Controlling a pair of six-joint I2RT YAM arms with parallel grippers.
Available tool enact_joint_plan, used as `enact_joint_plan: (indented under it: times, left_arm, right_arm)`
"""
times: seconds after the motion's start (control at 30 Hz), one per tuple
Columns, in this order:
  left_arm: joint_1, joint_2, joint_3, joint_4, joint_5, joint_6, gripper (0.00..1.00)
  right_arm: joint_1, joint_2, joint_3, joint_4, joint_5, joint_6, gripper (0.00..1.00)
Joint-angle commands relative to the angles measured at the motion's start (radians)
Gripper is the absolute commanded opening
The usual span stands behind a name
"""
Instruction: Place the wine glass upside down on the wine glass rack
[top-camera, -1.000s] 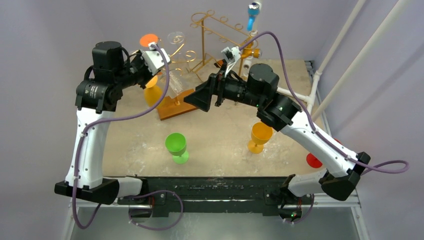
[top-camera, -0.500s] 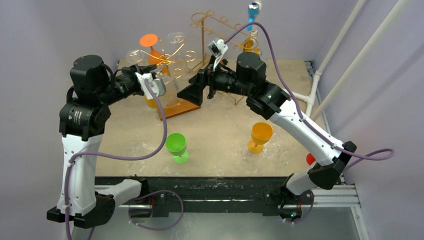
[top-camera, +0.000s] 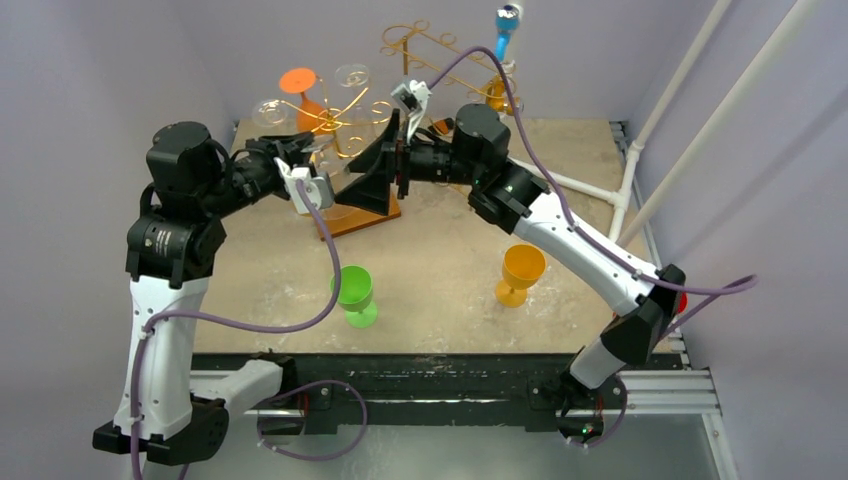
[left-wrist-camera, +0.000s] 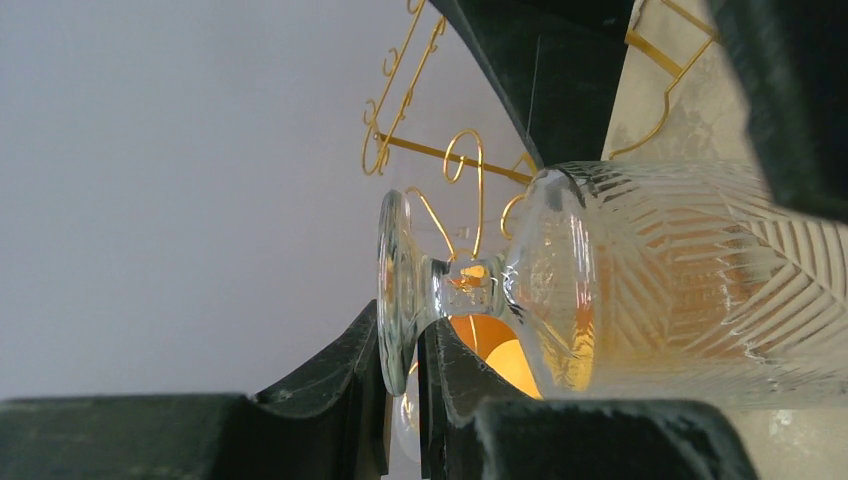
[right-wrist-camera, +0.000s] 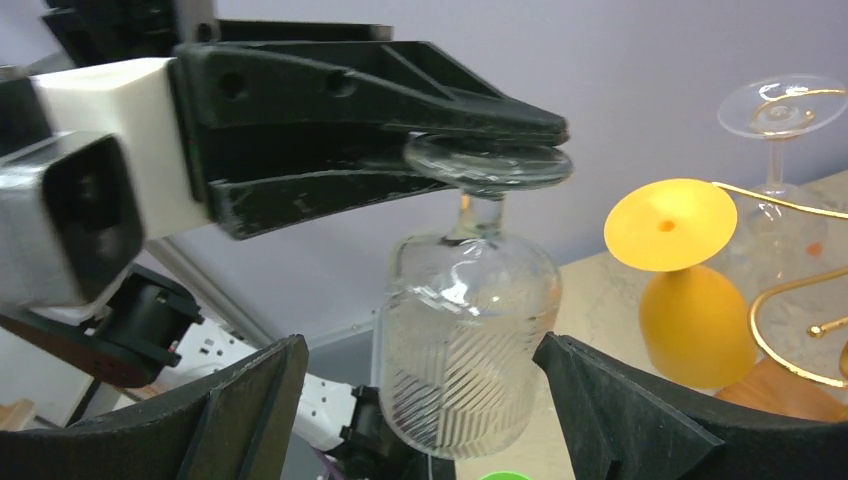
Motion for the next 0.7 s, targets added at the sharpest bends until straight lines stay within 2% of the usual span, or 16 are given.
enact_joint_plan:
  times: [0.0,0.43,0.5,0.6,0.67]
  left_arm:
    - [0.001,-0.053,-0.011,0.163,0.048,0.026,0.00]
    - [0.001,-0.057,-0.017,0.152,0.050,0.062,0.00]
    - [0.001,-0.056,-0.019,0.134,0.053,0.080,0.00]
    - [0.001,-0.069,-0.038,0.130,0.061,0.111,0.00]
    - [0.001,-0.073,-0.044,0.131,0.065,0.115,0.00]
  right_arm:
    - [0.010,0.093,0.089,0.000,-0.037,-0.014,0.99]
    - [0.074,0.141,0.122,0.035,-0.017,-0.098,0.98]
    - [0.074,0.136,0.119,0.045,-0.019,-0.099,0.87]
    - [0.073,0.136,0.127,0.042,-0.038,-0.117,0.59]
    - [0.072,0.121,0.108,0.044,-0.025,-0.135,0.50]
